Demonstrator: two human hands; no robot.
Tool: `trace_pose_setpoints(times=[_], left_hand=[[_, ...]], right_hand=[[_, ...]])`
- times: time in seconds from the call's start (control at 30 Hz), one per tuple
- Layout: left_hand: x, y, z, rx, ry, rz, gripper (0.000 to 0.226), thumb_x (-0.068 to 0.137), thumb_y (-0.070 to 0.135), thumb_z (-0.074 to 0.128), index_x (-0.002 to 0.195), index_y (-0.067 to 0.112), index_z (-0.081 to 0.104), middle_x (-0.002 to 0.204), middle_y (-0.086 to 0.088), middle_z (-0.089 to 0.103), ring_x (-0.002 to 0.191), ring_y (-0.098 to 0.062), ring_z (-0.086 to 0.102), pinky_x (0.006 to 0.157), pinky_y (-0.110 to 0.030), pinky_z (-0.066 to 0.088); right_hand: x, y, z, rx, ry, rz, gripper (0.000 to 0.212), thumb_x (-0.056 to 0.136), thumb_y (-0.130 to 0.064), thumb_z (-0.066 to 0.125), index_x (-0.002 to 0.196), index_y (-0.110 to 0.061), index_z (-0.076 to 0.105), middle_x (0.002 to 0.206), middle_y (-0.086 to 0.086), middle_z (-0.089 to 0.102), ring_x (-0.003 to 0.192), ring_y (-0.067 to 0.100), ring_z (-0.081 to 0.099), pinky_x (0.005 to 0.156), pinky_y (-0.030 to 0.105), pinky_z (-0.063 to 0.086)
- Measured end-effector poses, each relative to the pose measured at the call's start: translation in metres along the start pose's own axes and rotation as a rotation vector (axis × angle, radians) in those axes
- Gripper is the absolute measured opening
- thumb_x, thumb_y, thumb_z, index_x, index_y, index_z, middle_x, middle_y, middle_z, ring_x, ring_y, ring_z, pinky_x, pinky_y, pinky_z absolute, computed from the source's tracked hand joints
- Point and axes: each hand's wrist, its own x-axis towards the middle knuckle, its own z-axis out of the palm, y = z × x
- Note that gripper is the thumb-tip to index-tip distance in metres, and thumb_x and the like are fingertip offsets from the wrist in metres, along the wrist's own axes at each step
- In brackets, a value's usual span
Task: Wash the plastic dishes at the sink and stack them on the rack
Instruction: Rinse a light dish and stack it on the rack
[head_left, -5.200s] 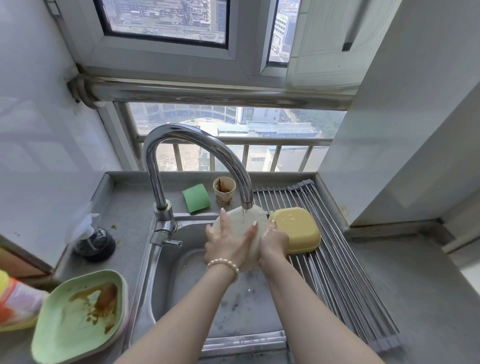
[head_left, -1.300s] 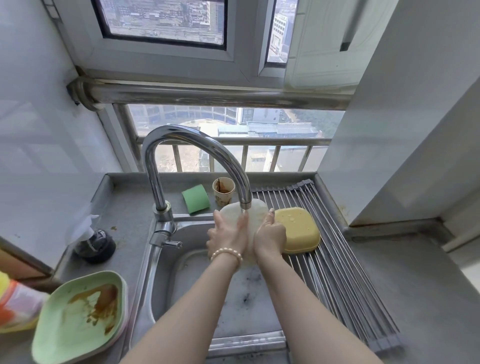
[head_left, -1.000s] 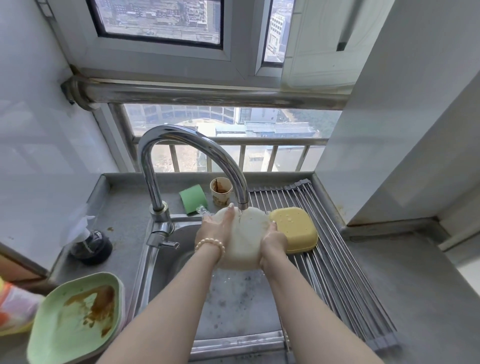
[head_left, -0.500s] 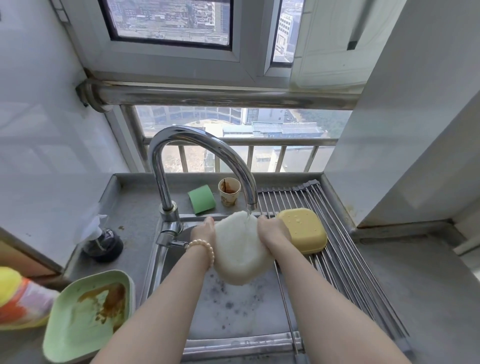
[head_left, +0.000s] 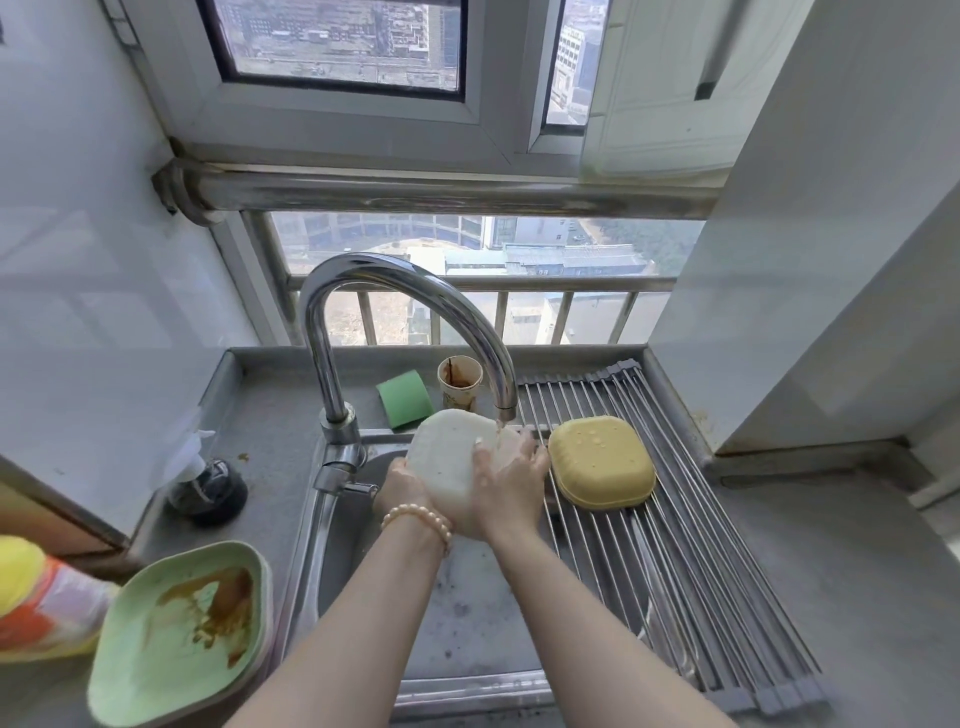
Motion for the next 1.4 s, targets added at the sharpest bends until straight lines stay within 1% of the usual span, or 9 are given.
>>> trace_pose_setpoints(times=[0.1, 0.23, 0.33, 0.57, 0.8, 0.97, 1.1, 1.2, 1.4], left_hand=[[0.010, -0.002, -0.005, 0.176, -0.093, 0.059, 0.014, 0.078, 0.020, 0.056, 0.070, 0.012, 0.064, 0.092, -0.007, 0.069, 0.076, -0.026, 0.062, 0.072, -0.040, 0.052], [0.019, 0.007, -0.007, 0.710, -0.095, 0.255, 0.037, 0.097, 0.023, 0.038, 0.118, 0.004, 0.061, 0.120, -0.018, 0.062, 0.102, -0.031, 0.061, 0.091, -0.043, 0.051], [0.006, 0.011, -0.007, 1.072, -0.071, 0.457, 0.047, 0.101, 0.032, 0.032, 0.118, -0.004, 0.059, 0.125, -0.023, 0.059, 0.115, -0.037, 0.054, 0.095, -0.036, 0.043], [-0.024, 0.000, 0.001, 1.565, -0.241, 0.727, 0.087, 0.073, 0.083, 0.042, 0.142, 0.031, 0.031, 0.135, -0.008, 0.043, 0.117, -0.032, 0.054, 0.095, -0.041, 0.046], [-0.014, 0.009, 0.019, 1.410, -0.238, 0.563, 0.061, 0.084, 0.068, 0.043, 0.095, 0.013, 0.067, 0.102, -0.012, 0.068, 0.093, -0.031, 0.061, 0.081, -0.035, 0.047], [-0.005, 0.019, 0.023, 1.302, -0.186, 0.438, 0.043, 0.089, 0.039, 0.046, 0.106, 0.005, 0.066, 0.118, -0.017, 0.063, 0.103, -0.031, 0.056, 0.087, -0.033, 0.041], [-0.009, 0.026, 0.021, 1.287, -0.177, 0.458, 0.038, 0.096, 0.028, 0.046, 0.116, 0.001, 0.063, 0.122, -0.019, 0.062, 0.113, -0.033, 0.056, 0.093, -0.033, 0.044], [-0.010, 0.029, 0.017, 1.241, -0.198, 0.477, 0.036, 0.098, 0.024, 0.046, 0.118, -0.001, 0.063, 0.123, -0.019, 0.062, 0.116, -0.033, 0.056, 0.089, -0.030, 0.044], [-0.004, 0.021, 0.016, 1.101, -0.211, 0.394, 0.024, 0.091, 0.027, 0.061, 0.096, 0.006, 0.072, 0.109, -0.011, 0.067, 0.095, -0.022, 0.057, 0.081, -0.024, 0.040]], right_hand=[[0.032, 0.004, -0.007, 0.112, -0.073, 0.187, 0.055, 0.101, -0.045, 0.035, 0.134, -0.002, 0.044, 0.132, 0.019, 0.051, 0.120, 0.035, 0.050, 0.096, 0.034, 0.038], [0.043, 0.006, -0.011, 0.148, -0.134, 0.273, 0.058, 0.104, -0.043, 0.022, 0.133, 0.000, 0.047, 0.129, 0.019, 0.054, 0.119, 0.033, 0.051, 0.097, 0.033, 0.039], [0.043, 0.010, -0.024, 0.224, -0.122, 0.297, 0.054, 0.105, -0.036, 0.026, 0.131, 0.007, 0.047, 0.130, 0.019, 0.054, 0.120, 0.034, 0.050, 0.097, 0.032, 0.039], [0.045, 0.009, -0.032, 0.148, -0.061, 0.201, 0.045, 0.104, -0.012, 0.015, 0.143, -0.001, 0.034, 0.146, 0.017, 0.042, 0.133, 0.028, 0.039, 0.102, 0.025, 0.023], [0.030, 0.012, -0.041, 0.114, -0.035, 0.108, 0.047, 0.102, -0.037, 0.032, 0.113, -0.005, 0.063, 0.119, 0.016, 0.064, 0.109, 0.031, 0.056, 0.089, 0.033, 0.039], [0.015, 0.006, -0.033, -0.344, -0.030, -0.135, 0.067, 0.085, -0.068, 0.043, 0.126, -0.015, 0.049, 0.125, 0.011, 0.053, 0.115, 0.030, 0.053, 0.089, 0.038, 0.042], [0.016, -0.004, -0.023, -0.353, -0.083, -0.180, 0.078, 0.074, -0.079, 0.048, 0.126, -0.021, 0.048, 0.122, 0.008, 0.051, 0.115, 0.028, 0.053, 0.089, 0.037, 0.045], [0.031, -0.007, -0.019, -0.193, -0.231, -0.007, 0.078, 0.071, -0.078, 0.054, 0.116, -0.015, 0.056, 0.116, 0.006, 0.063, 0.110, 0.027, 0.059, 0.084, 0.034, 0.045], [0.055, -0.004, -0.019, -0.047, -0.253, 0.184, 0.028, 0.082, -0.046, 0.060, 0.081, -0.019, 0.065, 0.099, 0.004, 0.067, 0.097, 0.026, 0.061, 0.084, 0.030, 0.048]])
